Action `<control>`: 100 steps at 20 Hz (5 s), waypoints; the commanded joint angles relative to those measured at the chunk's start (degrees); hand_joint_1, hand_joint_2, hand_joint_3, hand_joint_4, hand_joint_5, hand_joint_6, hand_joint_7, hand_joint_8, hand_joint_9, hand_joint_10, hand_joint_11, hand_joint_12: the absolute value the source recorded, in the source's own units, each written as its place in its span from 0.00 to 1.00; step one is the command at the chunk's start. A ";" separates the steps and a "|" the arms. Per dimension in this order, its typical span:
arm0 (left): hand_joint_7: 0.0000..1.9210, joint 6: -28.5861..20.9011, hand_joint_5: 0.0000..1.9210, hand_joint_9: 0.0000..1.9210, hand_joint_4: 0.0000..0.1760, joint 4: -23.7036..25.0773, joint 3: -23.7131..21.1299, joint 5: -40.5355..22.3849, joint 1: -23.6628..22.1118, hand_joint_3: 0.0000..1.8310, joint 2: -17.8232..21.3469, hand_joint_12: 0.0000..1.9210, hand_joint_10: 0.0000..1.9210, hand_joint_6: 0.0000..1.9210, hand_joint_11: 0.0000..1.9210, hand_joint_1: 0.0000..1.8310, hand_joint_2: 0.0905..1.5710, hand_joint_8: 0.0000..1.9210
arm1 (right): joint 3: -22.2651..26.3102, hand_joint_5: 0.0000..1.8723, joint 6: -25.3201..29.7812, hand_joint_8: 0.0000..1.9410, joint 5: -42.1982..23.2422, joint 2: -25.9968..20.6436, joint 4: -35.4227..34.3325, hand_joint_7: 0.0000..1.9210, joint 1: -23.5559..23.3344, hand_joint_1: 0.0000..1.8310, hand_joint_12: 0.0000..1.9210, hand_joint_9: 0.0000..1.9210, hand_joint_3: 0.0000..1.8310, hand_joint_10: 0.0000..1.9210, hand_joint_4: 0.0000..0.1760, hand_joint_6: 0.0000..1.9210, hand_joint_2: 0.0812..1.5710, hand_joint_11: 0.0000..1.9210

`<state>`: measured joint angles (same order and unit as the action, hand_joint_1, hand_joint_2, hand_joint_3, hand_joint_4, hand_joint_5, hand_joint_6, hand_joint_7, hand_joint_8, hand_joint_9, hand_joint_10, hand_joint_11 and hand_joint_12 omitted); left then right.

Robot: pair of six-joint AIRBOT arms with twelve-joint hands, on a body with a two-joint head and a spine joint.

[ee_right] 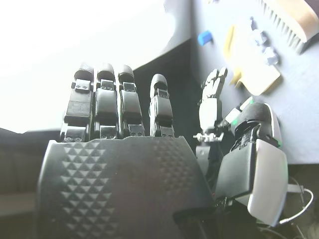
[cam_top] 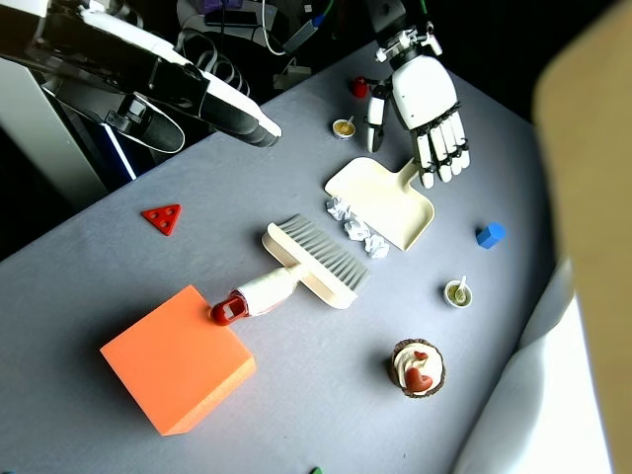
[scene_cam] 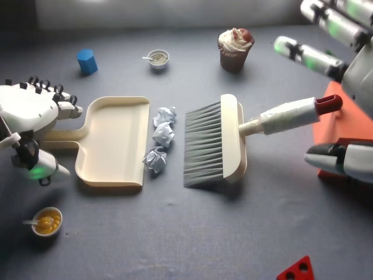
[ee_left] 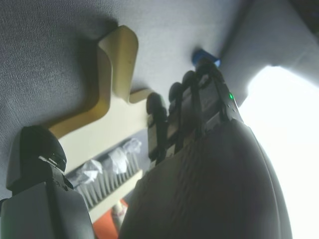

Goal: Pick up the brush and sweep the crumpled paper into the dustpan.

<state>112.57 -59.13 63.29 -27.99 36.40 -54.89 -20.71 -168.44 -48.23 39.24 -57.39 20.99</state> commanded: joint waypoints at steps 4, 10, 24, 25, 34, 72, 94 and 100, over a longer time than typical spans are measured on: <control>0.09 0.23 0.15 0.07 0.21 1.22 1.23 -5.47 0.82 0.00 -1.09 0.02 0.01 0.01 0.06 0.41 0.58 0.01 | -1.69 0.04 -4.42 0.00 -5.24 1.21 -3.85 0.05 -1.48 0.00 0.01 0.06 0.00 0.00 0.00 0.00 0.58 0.05; 0.08 0.23 0.16 0.07 0.23 1.09 3.36 -5.62 1.28 0.00 -3.36 0.02 0.00 0.00 0.06 0.41 0.59 0.00 | -0.86 0.07 -4.10 0.01 -7.54 1.69 -5.11 0.08 -2.62 0.00 0.01 0.08 0.00 0.01 0.00 0.01 0.59 0.08; 0.18 0.67 0.46 0.12 0.00 0.85 5.11 -5.58 1.51 0.00 -5.79 0.02 0.00 0.59 0.09 0.60 0.73 0.00 | -3.34 0.05 1.32 0.00 2.75 -2.12 -4.21 0.05 -4.78 0.00 0.00 0.05 0.00 0.00 0.00 0.00 0.59 0.05; 0.18 0.68 0.46 0.12 0.00 0.85 5.10 -5.58 1.51 0.00 -5.82 0.02 0.00 0.59 0.09 0.60 0.73 0.00 | -3.53 0.05 2.10 0.00 4.01 -2.52 -4.21 0.05 -4.89 0.00 0.00 0.05 0.00 0.00 0.00 0.00 0.59 0.05; 0.19 1.47 0.46 0.13 0.00 1.95 5.94 -4.75 -0.40 0.00 -5.58 0.02 0.00 0.58 0.09 0.59 0.72 0.00 | -4.16 0.05 5.36 0.00 7.90 -3.59 -3.90 0.06 -5.78 0.00 0.00 0.06 0.00 0.00 0.00 0.00 0.59 0.06; 0.19 -1.06 0.50 0.12 0.00 8.12 17.63 5.04 -8.99 0.00 -10.81 0.04 0.00 0.52 0.09 0.61 0.70 0.00 | -8.61 0.11 -2.63 0.00 -36.86 24.00 10.78 0.11 8.58 0.63 0.02 0.11 0.00 0.00 0.00 0.00 0.60 0.12; 0.17 -1.28 0.50 0.11 0.00 10.85 20.70 7.48 -13.09 0.00 -12.31 0.03 0.00 0.52 0.07 0.61 0.70 0.00 | -20.72 0.08 2.90 0.00 -48.45 40.63 8.30 0.07 12.89 0.59 0.00 0.08 0.00 0.00 0.00 0.00 0.60 0.10; 0.18 -1.28 0.50 0.11 0.00 10.99 20.45 8.39 -13.44 0.00 -11.95 0.03 0.00 0.52 0.06 0.61 0.70 0.00 | -21.32 0.08 6.23 0.00 -51.01 41.11 4.94 0.07 13.15 0.62 0.00 0.07 0.00 0.00 0.00 0.00 0.59 0.09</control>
<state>111.09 -49.25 83.55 -14.90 23.62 -67.64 -41.91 -161.82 -94.52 80.73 -58.19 34.17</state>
